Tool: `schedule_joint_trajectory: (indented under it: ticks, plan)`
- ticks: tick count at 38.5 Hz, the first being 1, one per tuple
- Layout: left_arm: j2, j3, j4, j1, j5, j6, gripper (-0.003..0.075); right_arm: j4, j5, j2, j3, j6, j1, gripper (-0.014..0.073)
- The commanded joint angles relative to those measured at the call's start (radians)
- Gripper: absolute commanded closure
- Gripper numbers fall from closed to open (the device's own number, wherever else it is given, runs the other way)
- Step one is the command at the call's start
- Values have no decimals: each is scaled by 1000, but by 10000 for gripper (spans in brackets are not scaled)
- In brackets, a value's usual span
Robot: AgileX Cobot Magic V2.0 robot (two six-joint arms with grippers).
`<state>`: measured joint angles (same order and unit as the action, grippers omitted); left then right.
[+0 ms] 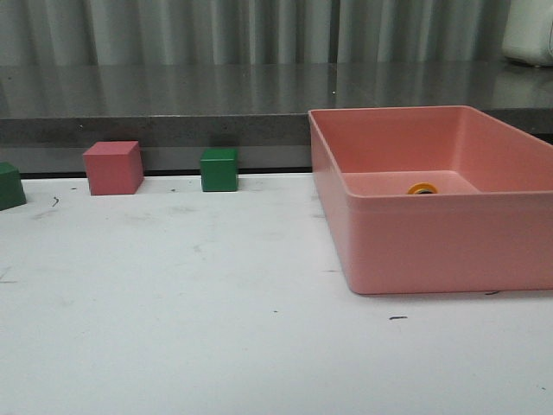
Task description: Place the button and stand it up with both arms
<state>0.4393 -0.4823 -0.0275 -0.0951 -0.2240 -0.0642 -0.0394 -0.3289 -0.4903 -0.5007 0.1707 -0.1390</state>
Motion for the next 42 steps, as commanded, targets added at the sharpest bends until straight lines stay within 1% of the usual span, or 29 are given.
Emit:
schedule_joint_trajectory:
  ticks: [1, 2, 4, 6, 7, 12, 16, 20, 23, 26, 31, 33, 35, 37, 42]
  plan:
    - [13, -37, -6, -1, 74, -8, 232, 0, 79, -9, -38, -1, 5, 265]
    - [13, -37, -6, -1, 72, -8, 151, 0, 79, -9, -38, -1, 5, 201]
    - [13, -37, -6, -1, 72, -8, 62, 0, 82, -9, -38, -1, 5, 71]
    - [13, -37, -6, -1, 72, -8, 20, 0, 96, -10, -38, -1, 5, -31]
    - [13, -37, -6, -1, 72, -8, 22, 0, 107, -12, -38, -1, 5, -64]
    - [13, -37, -6, -1, 74, -8, 50, 0, 149, -71, -52, -1, 5, -50]
    - [13, -37, -6, -1, 78, -8, 75, 0, 157, -189, -101, -1, 5, -50]
    - [13, -37, -6, -1, 78, -8, 97, 13, 149, -339, -189, -1, 5, -50]
    - [13, -37, -6, -1, 78, -8, 106, 58, 126, -457, -276, -1, -6, -50]
    - [13, -37, -6, -1, 78, -8, 118, 71, 101, -546, -345, -1, -31, -50]
    - [13, -37, -6, -1, 78, -8, 136, 69, 69, -702, -462, -1, -129, -50]
    - [13, -37, -6, -1, 78, -8, 141, 69, 48, -764, -510, -1, -169, -50]
    - [13, -37, -6, -1, 78, -8, 149, 69, 22, -816, -554, -1, -187, -50]
    - [13, -37, -6, -1, 78, -8, 157, 75, -18, -866, -599, -1, -188, -50]
    - [13, -37, -6, -1, 78, -8, 156, 76, -173, -989, -722, 13, -160, -50]
